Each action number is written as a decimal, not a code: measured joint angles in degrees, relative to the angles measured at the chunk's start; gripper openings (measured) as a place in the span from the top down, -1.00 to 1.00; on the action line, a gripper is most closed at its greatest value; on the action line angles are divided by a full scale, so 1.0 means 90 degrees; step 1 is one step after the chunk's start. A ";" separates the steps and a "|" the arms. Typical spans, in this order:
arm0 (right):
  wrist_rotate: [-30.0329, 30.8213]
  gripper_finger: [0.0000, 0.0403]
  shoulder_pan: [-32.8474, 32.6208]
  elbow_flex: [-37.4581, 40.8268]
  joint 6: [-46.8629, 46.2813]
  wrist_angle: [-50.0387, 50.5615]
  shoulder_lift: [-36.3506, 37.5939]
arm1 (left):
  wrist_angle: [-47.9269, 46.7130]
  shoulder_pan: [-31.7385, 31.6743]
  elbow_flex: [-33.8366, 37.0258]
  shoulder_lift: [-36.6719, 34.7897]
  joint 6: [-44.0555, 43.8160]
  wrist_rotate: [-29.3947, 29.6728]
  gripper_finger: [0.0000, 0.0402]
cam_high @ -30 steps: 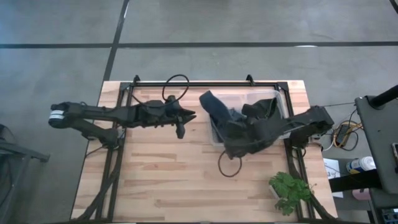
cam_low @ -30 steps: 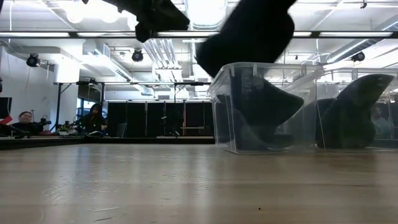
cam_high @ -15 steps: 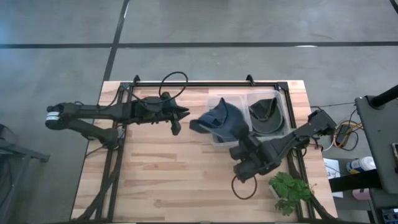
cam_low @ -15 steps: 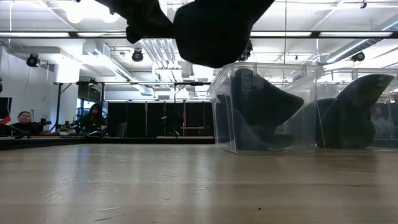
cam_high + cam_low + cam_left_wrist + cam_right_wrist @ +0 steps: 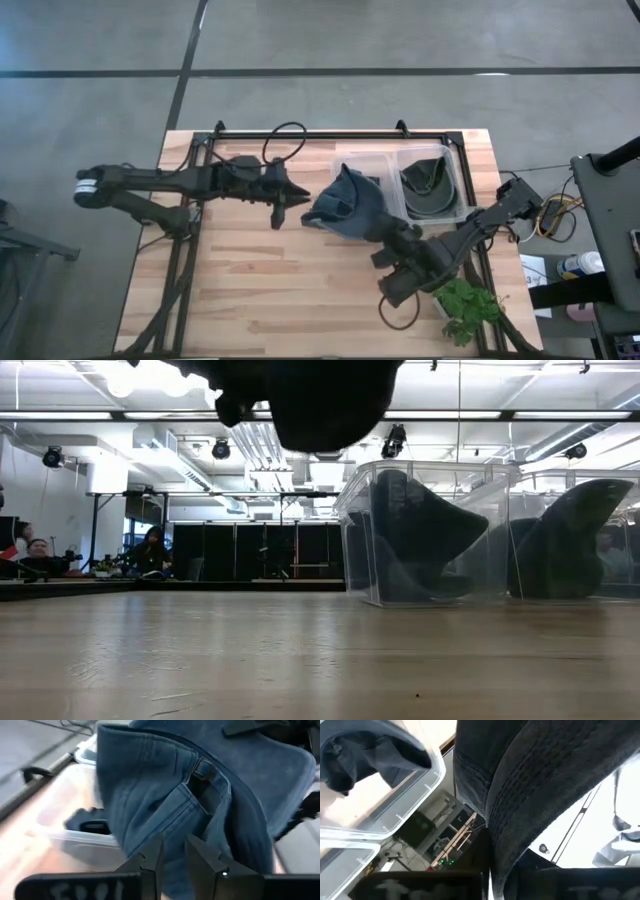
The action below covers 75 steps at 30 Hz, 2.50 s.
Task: Pick & Place hat
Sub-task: Put the blue cap into the left transparent bin
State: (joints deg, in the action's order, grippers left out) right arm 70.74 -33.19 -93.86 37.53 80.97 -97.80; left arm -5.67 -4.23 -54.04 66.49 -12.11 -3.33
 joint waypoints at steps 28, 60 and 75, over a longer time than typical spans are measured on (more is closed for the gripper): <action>0.0170 0.94 0.0094 -0.0010 0.0860 -0.1281 0.0000 | 0.1171 0.0396 -0.0981 0.1618 0.0143 -0.0945 0.64; -0.3137 0.93 0.2765 0.1578 -0.6242 0.0989 0.0086 | -0.1409 0.0389 -0.0945 -0.0233 0.0883 0.1362 0.64; -0.5256 0.93 0.3259 0.0092 -0.6316 0.0990 0.0043 | -0.1490 0.0249 -0.0945 0.1056 0.1387 0.1367 0.64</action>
State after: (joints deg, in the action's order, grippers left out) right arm 23.44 -3.86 -93.03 -19.31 89.87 -97.41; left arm -19.08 -1.99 -62.54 76.00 0.37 8.97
